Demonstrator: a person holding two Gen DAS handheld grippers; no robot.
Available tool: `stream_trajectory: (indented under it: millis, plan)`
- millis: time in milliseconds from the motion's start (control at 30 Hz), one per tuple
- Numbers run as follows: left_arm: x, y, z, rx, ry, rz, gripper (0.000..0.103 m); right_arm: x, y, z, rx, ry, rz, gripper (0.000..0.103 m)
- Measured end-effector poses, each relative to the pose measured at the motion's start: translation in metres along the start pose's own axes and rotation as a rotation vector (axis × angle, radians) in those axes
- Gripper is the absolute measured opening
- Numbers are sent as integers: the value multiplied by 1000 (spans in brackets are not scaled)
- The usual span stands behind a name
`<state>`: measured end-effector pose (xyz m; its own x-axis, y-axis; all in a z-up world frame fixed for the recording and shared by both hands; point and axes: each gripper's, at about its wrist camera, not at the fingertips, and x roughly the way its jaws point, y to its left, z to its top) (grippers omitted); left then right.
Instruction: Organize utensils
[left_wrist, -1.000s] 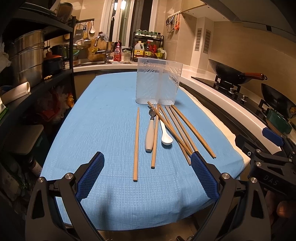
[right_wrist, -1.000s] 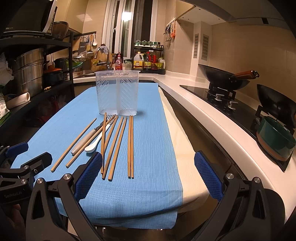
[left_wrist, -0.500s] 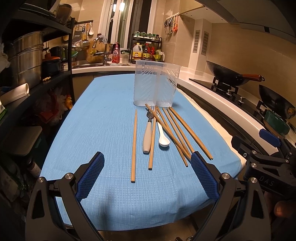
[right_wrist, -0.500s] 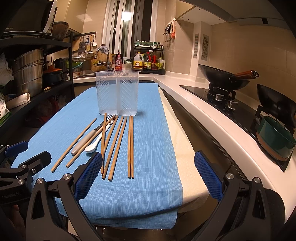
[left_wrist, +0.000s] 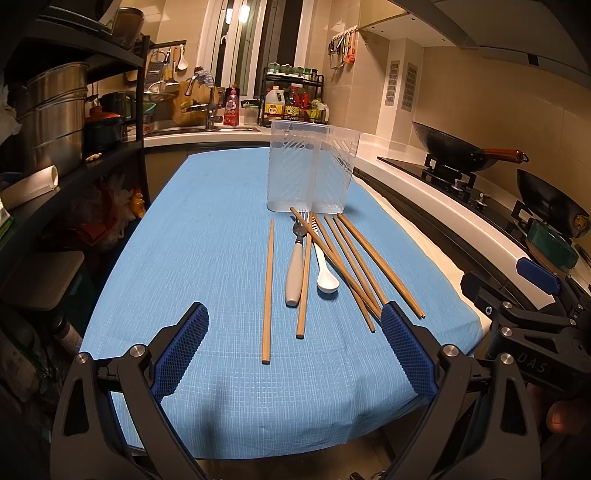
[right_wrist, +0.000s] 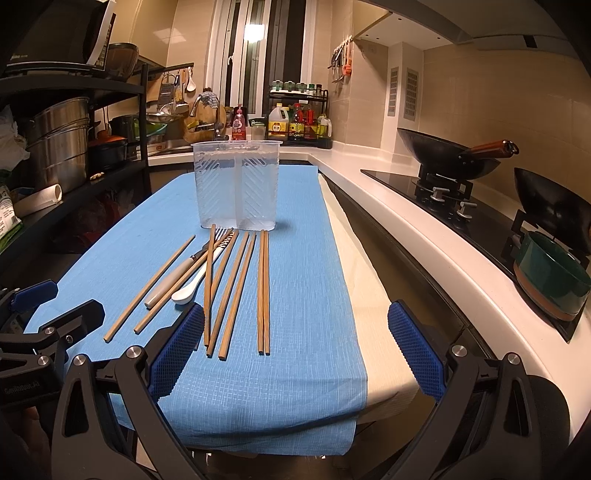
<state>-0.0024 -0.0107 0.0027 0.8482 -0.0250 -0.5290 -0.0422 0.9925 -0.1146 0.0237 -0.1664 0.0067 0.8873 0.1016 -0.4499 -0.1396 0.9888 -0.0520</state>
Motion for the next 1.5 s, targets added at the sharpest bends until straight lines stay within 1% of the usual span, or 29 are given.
stream_trajectory:
  millis: [667, 967, 1100, 1167, 1233, 1267, 1333, 1367, 1400, 1433, 1467, 1500]
  plan:
    - [0, 1, -1, -1, 1, -2, 91, -1, 0, 1, -2, -1, -1, 98]
    - [3, 1, -1, -3, 9, -5, 91, -1, 0, 1, -1, -5, -15, 98]
    - [3, 2, -1, -6, 12, -5, 91, 1, -3, 1, 10, -10, -15, 96]
    - [5, 4, -2, -11, 19, -11, 81, 2, -4, 1, 16, -6, -12, 93]
    - [8, 6, -2, -21, 35, -19, 59, 6, -6, 1, 31, 6, -2, 91]
    - [13, 9, -3, -36, 54, -25, 55, 8, -7, 1, 41, 16, 11, 90]
    - [20, 14, -5, -60, 82, -33, 36, 12, -8, 1, 57, 31, 26, 88]
    - [24, 17, -5, -66, 95, -25, 33, 14, -9, 1, 61, 36, 29, 84]
    - [29, 19, -6, -68, 103, -11, 28, 17, -9, 1, 70, 48, 40, 80]
    - [33, 21, -6, -72, 110, -3, 26, 23, -11, 1, 85, 69, 58, 70]
    - [36, 24, -6, -79, 114, 1, 26, 29, -12, 1, 102, 93, 77, 57]
    - [39, 26, -6, -88, 119, 8, 26, 35, -13, 0, 114, 116, 89, 51]
